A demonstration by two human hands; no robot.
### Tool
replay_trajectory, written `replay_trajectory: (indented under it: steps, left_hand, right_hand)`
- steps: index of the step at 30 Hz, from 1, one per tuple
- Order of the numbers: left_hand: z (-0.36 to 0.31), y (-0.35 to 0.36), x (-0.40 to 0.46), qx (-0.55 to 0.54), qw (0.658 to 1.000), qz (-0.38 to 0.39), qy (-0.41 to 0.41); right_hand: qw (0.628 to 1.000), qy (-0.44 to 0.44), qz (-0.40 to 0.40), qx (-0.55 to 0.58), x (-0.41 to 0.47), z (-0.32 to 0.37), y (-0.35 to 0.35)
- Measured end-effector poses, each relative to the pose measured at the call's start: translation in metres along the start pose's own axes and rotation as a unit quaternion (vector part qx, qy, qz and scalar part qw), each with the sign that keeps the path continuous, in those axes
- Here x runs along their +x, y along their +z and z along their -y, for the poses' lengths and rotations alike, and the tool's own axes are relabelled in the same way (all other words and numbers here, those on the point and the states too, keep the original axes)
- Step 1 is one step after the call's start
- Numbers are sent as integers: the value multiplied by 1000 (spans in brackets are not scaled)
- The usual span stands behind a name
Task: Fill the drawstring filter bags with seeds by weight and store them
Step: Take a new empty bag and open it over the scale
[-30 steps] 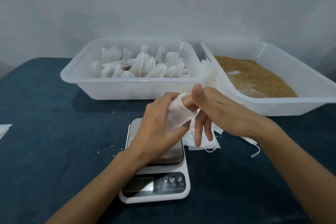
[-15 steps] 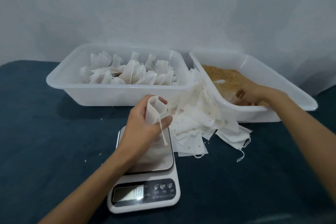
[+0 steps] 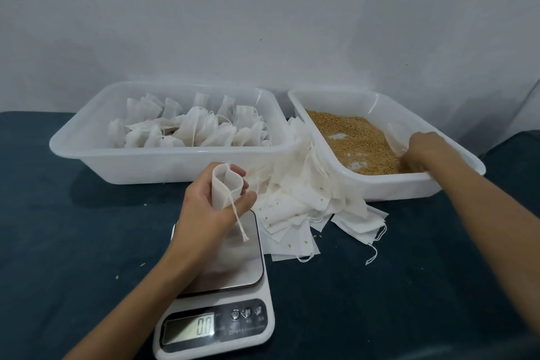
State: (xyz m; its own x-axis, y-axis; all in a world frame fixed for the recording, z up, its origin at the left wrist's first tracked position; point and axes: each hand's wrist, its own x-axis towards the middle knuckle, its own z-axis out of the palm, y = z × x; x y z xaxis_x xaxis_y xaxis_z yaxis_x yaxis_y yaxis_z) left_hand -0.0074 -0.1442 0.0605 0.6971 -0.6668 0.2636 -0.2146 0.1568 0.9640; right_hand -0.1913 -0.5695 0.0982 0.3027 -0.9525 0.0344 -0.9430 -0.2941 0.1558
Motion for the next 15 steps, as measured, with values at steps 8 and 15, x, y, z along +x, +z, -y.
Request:
replay_trajectory:
  steps: [8,15]
  left_hand:
    - [-3,0,-2,-1,1000,2,-2]
    - [-5,1,-2,-2,1000,5,-3]
  right_hand:
    - [990,-2,-19,-142,-9,15,-9]
    - [986,-69,68,-134,-23,36,-12]
